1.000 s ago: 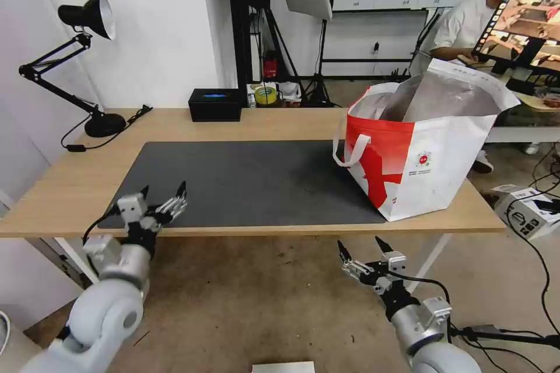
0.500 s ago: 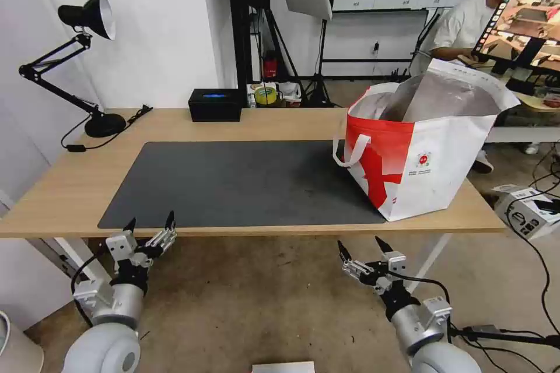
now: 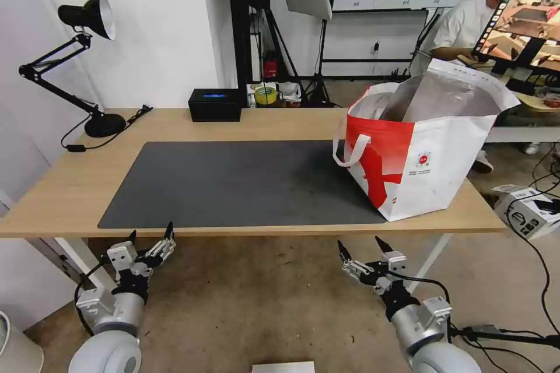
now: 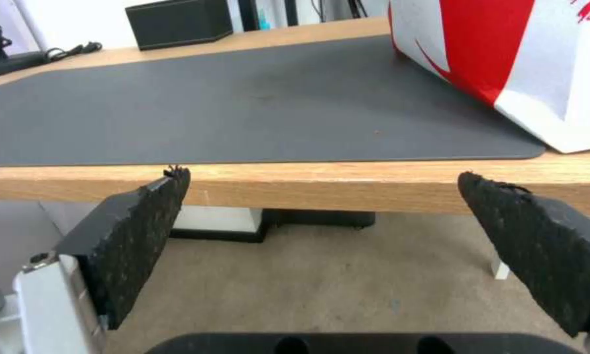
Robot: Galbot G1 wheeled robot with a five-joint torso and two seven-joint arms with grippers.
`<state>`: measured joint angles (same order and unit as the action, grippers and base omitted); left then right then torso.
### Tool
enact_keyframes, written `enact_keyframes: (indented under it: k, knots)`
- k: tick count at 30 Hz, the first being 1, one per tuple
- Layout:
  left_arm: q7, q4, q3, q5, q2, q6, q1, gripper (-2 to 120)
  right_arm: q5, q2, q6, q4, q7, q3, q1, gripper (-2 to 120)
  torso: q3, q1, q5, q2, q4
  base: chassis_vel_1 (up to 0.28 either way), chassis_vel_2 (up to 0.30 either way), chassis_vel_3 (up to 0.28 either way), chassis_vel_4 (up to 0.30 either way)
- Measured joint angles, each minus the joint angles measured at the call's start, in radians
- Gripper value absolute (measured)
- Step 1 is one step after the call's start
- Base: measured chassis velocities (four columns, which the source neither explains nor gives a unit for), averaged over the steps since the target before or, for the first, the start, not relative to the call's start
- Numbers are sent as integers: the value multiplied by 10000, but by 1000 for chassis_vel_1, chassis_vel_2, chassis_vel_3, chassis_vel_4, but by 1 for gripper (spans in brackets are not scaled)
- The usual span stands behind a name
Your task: Pick up the trash from the table and place it into the takeout bag.
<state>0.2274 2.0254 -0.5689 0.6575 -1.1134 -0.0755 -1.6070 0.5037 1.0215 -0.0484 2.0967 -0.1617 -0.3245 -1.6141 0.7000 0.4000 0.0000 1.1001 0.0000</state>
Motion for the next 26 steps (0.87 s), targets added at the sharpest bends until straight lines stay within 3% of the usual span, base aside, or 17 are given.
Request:
enact_keyframes:
  k: [26]
  knots:
    - [-60, -101, 6, 464, 195, 42, -13, 100, 0, 1, -1, 0, 0, 0, 0, 100, -1, 1, 0, -2, 0, 0, 0, 0, 0]
